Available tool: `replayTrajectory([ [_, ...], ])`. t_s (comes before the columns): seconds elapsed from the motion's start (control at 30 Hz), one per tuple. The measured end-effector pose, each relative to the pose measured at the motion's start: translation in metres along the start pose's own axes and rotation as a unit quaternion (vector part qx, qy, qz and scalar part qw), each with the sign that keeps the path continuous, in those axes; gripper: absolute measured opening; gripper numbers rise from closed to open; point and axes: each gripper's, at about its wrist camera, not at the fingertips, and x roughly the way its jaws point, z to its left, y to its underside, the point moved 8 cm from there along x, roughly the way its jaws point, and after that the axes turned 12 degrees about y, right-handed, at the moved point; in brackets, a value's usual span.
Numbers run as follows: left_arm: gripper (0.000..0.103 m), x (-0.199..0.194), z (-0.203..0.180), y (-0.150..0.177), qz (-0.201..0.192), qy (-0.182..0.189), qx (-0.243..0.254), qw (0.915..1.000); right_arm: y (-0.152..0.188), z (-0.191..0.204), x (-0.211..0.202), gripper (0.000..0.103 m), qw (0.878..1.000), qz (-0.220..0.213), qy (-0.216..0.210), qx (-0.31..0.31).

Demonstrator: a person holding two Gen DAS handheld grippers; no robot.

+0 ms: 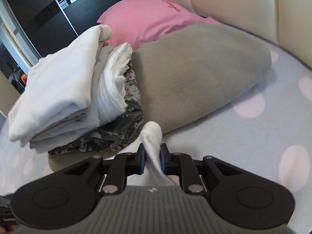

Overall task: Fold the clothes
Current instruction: 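Carry the folded white shirt with both grippers toward the folded clothes stack, then lower the white shirt onto the bed beside the stack and open both grippers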

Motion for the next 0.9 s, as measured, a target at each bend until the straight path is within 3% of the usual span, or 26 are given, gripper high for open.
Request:
replayTrajectory([
  [0.23,0.007,0.022,0.017,0.007,0.027,-0.038,0.004,0.9989,0.014,0.007,0.037,0.017,0.996,0.017,0.071,-0.043],
  [0.3,0.014,0.023,0.019,0.008,0.034,-0.045,0.003,0.9984,0.016,0.003,0.044,0.019,0.995,0.025,0.088,-0.036],
  [0.33,0.018,0.02,0.019,0.008,0.033,-0.05,0.001,0.9982,0.017,0.001,0.048,0.022,0.994,0.03,0.097,-0.033],
  [0.4,0.023,0.014,0.02,0.008,0.032,-0.059,-0.004,0.9977,0.017,-0.003,0.052,0.042,0.992,0.035,0.119,-0.023],
  [0.5,0.027,0.003,0.02,0.01,0.028,-0.07,-0.014,0.9971,0.012,-0.01,0.036,0.046,0.991,0.02,0.135,-0.009],
  [0.6,0.027,-0.017,0.015,0.018,0.019,-0.061,-0.038,0.9972,0.008,-0.022,0.007,0.048,0.991,0.004,0.137,0.009],
  [0.73,0.032,-0.037,-0.006,0.042,0.029,-0.019,-0.076,0.9965,0.022,-0.048,-0.037,0.051,0.991,0.003,0.132,0.034],
  [0.8,0.043,-0.041,-0.022,0.055,0.036,0.004,-0.083,0.9959,0.04,-0.065,-0.058,0.051,0.989,0.007,0.14,0.043],
  [0.9,0.046,-0.039,-0.044,0.075,0.052,0.032,-0.097,0.9934,0.076,-0.088,-0.084,0.051,0.988,0.024,0.142,0.057],
])
